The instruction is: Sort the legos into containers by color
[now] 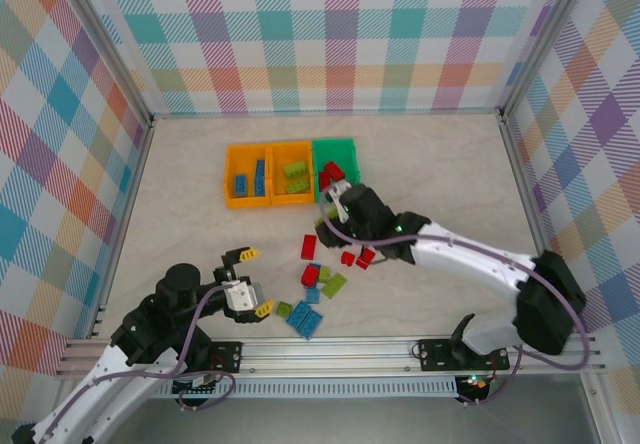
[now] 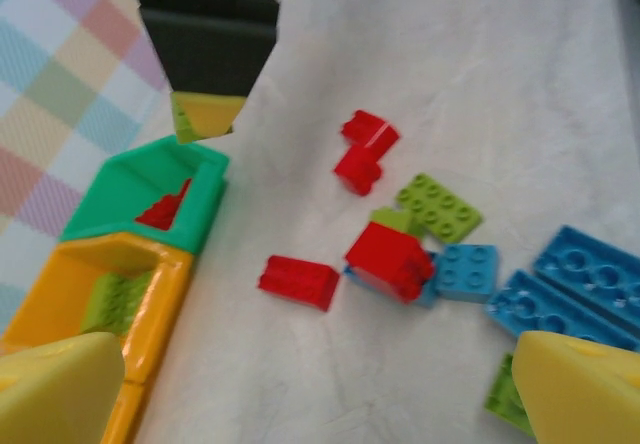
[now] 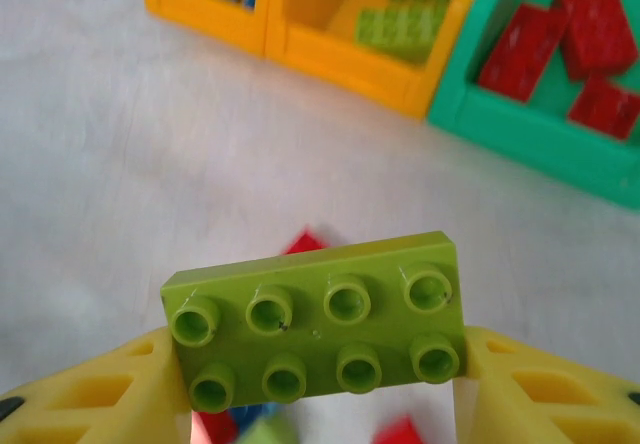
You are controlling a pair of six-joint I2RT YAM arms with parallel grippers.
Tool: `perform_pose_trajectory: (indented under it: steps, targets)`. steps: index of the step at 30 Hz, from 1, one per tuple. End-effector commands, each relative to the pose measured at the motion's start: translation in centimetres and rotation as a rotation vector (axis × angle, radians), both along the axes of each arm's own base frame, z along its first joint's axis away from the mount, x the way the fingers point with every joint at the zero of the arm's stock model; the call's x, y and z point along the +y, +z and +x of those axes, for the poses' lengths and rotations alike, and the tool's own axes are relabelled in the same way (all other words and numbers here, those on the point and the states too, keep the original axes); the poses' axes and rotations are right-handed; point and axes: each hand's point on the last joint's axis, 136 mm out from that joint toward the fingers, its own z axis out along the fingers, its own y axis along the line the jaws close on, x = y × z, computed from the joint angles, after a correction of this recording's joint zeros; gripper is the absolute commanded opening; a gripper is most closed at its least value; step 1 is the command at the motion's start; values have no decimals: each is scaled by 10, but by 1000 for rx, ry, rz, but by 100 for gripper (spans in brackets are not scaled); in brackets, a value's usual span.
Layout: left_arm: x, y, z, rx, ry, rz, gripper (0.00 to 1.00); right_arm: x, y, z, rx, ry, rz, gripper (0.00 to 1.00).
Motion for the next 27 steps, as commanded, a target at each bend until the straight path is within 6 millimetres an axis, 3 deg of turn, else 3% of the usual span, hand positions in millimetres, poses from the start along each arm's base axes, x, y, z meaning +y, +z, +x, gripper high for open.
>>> perform_pose_trajectory:
  steps: [1, 8, 13, 16, 20, 23, 27]
  targets:
    - [7, 19, 13, -62, 88, -95, 100, 37, 19, 42, -86, 56, 85, 54]
    - [15, 21, 16, -68, 137, -114, 100, 67, 6, 124, -135, 25, 22, 55]
    - [18, 21, 21, -79, 163, -116, 100, 77, -5, 157, -136, 19, -18, 63]
    - [19, 22, 23, -80, 178, -126, 100, 78, -4, 165, -140, 16, -24, 77]
    - [22, 26, 30, -39, 230, -192, 100, 74, 8, 166, -160, 23, -31, 80]
    - [20, 29, 35, 53, 268, -258, 100, 69, 28, 160, -181, 33, 4, 83]
    - [14, 34, 49, 231, 341, -315, 100, 60, 58, 136, -176, 69, 62, 87]
